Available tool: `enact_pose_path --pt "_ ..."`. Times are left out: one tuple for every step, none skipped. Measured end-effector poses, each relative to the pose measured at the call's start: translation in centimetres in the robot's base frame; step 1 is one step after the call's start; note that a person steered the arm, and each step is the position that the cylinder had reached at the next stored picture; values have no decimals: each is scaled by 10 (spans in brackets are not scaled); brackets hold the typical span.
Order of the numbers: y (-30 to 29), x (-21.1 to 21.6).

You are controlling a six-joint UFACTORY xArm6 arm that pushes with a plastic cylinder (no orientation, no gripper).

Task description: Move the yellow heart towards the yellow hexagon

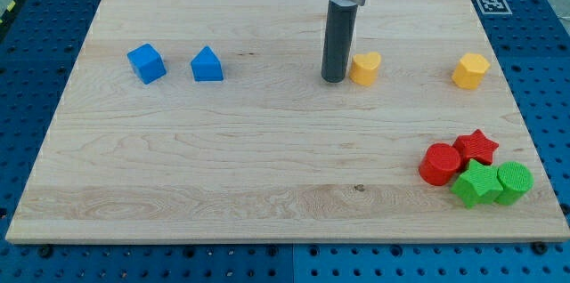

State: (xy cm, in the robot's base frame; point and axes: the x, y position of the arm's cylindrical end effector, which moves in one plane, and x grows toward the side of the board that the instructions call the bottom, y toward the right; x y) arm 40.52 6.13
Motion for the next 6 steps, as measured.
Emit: enact_pose_path --pt "5 0" --pt "19 -1" --pt "39 -1" --pt "60 -1" --pt "68 -1" --pt "28 -11"
